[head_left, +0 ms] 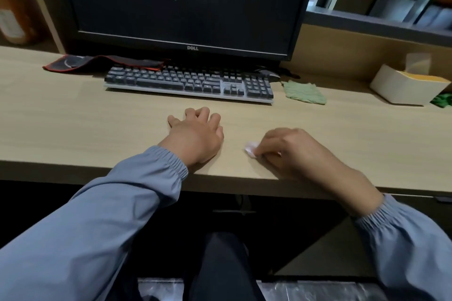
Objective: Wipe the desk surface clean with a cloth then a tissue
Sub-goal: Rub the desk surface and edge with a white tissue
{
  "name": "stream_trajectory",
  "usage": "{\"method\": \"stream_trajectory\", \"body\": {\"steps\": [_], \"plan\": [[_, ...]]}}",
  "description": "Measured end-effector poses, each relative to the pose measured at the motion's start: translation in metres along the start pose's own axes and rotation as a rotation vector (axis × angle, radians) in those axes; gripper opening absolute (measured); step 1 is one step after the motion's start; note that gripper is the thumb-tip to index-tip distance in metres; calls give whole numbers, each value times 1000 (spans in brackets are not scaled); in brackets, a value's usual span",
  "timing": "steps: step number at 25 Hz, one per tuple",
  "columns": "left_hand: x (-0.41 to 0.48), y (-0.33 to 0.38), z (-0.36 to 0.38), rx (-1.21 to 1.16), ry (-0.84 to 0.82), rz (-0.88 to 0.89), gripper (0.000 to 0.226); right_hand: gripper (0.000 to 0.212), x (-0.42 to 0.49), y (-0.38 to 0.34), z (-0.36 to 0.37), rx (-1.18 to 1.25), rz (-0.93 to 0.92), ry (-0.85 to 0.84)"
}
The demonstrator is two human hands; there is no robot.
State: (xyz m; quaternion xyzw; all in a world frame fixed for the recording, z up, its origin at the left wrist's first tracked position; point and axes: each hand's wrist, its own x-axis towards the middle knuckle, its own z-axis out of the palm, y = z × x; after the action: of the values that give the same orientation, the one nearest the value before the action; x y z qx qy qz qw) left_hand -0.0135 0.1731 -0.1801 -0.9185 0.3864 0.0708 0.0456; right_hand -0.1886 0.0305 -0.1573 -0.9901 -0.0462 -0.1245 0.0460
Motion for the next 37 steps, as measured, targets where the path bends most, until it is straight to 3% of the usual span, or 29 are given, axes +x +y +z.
{"method": "stream_trajectory", "body": {"steps": [8,12,16,21,25,29,32,37], "plan": [[2,2,0,13,-11,-25,43,29,126,89,15,-255,303,-143],[1,1,0,0,-13,-21,42,30,99,74,8,-258,223,-128],[0,1,0,1,-13,-10,42,18,8,26,-7,-127,124,-81],[-2,4,-2,18,12,-24,43,29,-69,1,-15,-7,35,-15],[0,11,-10,-17,-94,41,50,13,-28,27,-5,-16,49,4],[1,9,-10,-17,-118,49,51,22,48,82,8,-135,197,13],[-1,10,-11,-21,-131,56,51,24,83,106,9,-177,211,-31],[10,5,-12,-13,-138,74,48,22,53,91,-3,-151,156,-52]]}}
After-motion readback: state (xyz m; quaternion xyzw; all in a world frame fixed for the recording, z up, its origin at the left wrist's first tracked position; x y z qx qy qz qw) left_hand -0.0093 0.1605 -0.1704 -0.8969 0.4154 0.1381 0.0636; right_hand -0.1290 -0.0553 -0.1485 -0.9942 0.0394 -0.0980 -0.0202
